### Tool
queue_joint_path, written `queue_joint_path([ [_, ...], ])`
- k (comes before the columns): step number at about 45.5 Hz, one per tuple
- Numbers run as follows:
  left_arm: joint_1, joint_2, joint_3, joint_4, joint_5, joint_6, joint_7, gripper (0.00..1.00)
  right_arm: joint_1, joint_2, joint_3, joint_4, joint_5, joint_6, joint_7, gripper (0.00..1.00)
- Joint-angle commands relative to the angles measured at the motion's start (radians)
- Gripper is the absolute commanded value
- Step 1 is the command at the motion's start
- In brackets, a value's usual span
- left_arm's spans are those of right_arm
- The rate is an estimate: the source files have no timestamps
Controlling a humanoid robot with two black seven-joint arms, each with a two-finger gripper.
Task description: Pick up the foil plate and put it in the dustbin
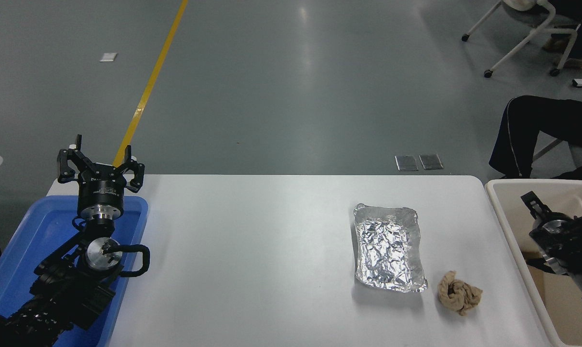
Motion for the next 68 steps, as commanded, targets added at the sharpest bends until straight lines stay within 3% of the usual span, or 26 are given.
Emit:
queue_joint_path([
  [1,-0.001,0.0,0.001,0.0,0.001,0.0,0.002,0.99,0.268,-0.044,-0.299,0.297,-0.019,0.002,-0.002,1.0],
  [16,-0.001,0.0,0.001,-0.002,0.003,-0.006,0.003,0.99,0.725,-0.044,-0.585,0.765,-0.038,0.03,0.004,1.0],
  [26,0.001,0.001,0.001,-0.002,0.003,-0.006,0.003,0.99,1.004,-0.056,-0.594,1.029,-0.111,0.203,0.005,1.0],
  [33,0.001,0.001,0.001,-0.002,0.004,-0.006,0.003,0.99,1.181,-0.115,-0.598,1.234,-0.229,0.268,0.007,1.0],
  [39,0.001,0.001,0.001,-0.002,0.004,-0.006,0.003,0.99,1.342,-0.191,-0.6,1.365,-0.251,0.409,0.024,1.0],
  [43,0.001,0.001,0.001,-0.002,0.004,-0.006,0.003,0.99,1.446,-0.24,-0.6,1.406,-0.251,0.551,0.051,1.0],
  [53,0.001,0.003,0.001,-0.002,0.003,-0.006,0.003,0.99,1.621,-0.355,-0.583,1.429,-0.243,0.92,0.053,1.0],
  [68,0.001,0.003,0.001,-0.002,0.003,-0.006,0.003,0.99,1.647,-0.402,-0.582,1.429,-0.245,0.92,0.045,1.0],
])
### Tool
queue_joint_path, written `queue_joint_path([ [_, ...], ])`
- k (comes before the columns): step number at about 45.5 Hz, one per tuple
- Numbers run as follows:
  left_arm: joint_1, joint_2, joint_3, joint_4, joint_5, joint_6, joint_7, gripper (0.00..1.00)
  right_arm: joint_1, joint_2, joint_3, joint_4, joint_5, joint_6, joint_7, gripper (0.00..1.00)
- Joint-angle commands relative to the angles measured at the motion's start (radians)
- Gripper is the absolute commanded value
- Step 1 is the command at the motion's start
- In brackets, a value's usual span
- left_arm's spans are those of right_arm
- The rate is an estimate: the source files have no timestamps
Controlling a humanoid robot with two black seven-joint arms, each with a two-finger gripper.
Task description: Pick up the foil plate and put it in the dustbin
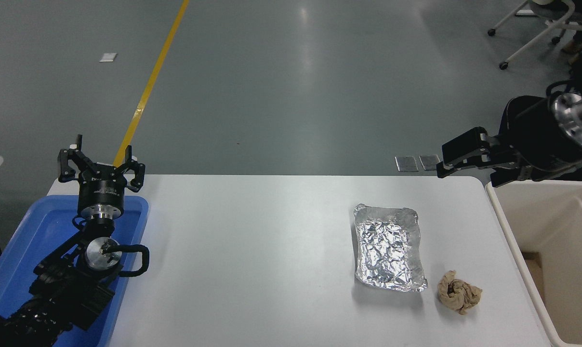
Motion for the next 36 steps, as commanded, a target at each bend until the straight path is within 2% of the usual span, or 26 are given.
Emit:
queue_joint_path([
  [1,0.0,0.0,0.0,0.0,0.001,0.0,0.0,0.99,0.049,-0.04,0.0,0.017,-0.005,0.069,-0.003,1.0],
  [21,0.0,0.0,0.0,0.0,-0.001,0.0,0.0,0.99,-0.069,-0.072,-0.052,-0.02,-0.018,0.069,-0.009,1.0],
  [36,0.0,-0.001,0.0,0.0,0.001,0.0,0.0,0.99,-0.344,-0.06,-0.021,-0.11,-0.017,-0.156,-0.008,1.0],
])
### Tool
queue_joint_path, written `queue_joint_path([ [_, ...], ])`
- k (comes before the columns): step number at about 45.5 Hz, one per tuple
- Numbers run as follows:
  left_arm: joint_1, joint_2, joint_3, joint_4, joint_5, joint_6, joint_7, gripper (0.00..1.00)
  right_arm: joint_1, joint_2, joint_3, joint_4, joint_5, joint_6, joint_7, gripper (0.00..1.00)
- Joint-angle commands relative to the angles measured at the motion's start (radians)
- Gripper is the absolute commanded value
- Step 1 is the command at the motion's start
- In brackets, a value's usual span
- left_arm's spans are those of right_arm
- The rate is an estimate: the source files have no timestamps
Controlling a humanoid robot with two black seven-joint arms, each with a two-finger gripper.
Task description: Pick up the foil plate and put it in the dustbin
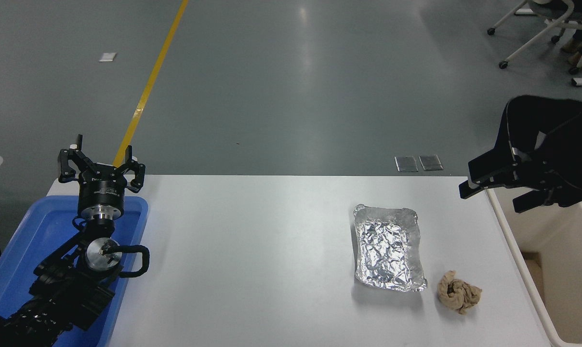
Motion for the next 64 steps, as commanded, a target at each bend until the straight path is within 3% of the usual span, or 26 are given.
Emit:
queue_joint_path([
  [1,0.001,0.0,0.0,0.0,0.0,0.0,0.0,0.99,-0.204,0.005,0.032,-0.065,0.004,-0.136,0.001,1.0],
  [12,0.0,0.0,0.0,0.0,0.0,0.0,0.0,0.99,-0.476,0.07,0.123,-0.114,-0.003,-0.36,0.002,0.99],
  [27,0.0,0.0,0.0,0.0,-0.001,0.0,0.0,0.99,-0.838,0.244,0.333,-0.287,-0.003,-0.522,0.002,0.99],
  [44,0.0,0.0,0.0,0.0,0.0,0.0,0.0,0.99,-1.035,0.434,0.378,-0.603,-0.005,-0.598,0.008,0.98],
  [64,0.0,0.0,0.0,0.0,0.0,0.0,0.0,0.99,-1.171,0.558,0.378,-0.796,-0.008,-0.615,0.008,0.97],
])
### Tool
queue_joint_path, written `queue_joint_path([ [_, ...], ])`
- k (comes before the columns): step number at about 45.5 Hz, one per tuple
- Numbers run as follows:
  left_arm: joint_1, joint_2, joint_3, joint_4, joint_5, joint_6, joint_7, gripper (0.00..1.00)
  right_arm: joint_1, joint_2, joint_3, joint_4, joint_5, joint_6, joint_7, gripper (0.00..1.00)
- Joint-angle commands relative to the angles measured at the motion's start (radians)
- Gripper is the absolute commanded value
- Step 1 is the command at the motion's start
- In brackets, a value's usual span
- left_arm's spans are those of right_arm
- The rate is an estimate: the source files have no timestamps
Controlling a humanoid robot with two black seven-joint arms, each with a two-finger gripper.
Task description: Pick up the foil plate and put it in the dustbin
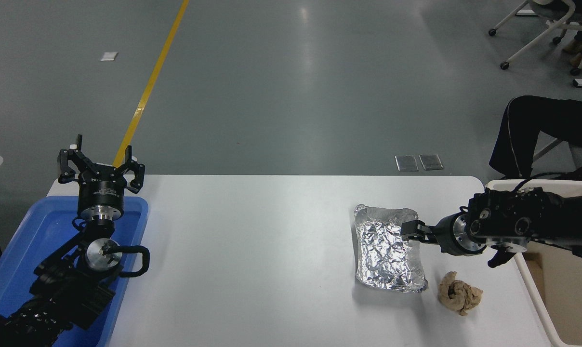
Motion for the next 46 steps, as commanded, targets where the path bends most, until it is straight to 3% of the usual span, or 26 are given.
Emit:
queue_joint_path([
  [1,0.0,0.0,0.0,0.0,-0.001,0.0,0.0,0.99,-0.092,0.083,0.003,-0.126,-0.002,-0.018,0.0,0.97],
  [10,0.0,0.0,0.0,0.0,0.0,0.0,0.0,0.99,-0.121,0.108,-0.001,-0.146,-0.003,-0.02,-0.003,0.94],
  [14,0.0,0.0,0.0,0.0,0.0,0.0,0.0,0.99,-0.134,0.114,-0.003,-0.155,-0.034,-0.02,-0.006,0.82],
  [18,0.0,0.0,0.0,0.0,0.0,0.0,0.0,0.99,-0.147,0.12,-0.004,-0.163,-0.074,-0.018,-0.009,0.58],
  [24,0.0,0.0,0.0,0.0,0.0,0.0,0.0,0.99,-0.147,0.12,-0.003,-0.164,-0.063,-0.003,-0.027,0.0],
  [46,0.0,0.0,0.0,0.0,0.0,0.0,0.0,0.99,-0.116,0.102,0.006,-0.131,-0.04,-0.003,-0.038,0.0],
])
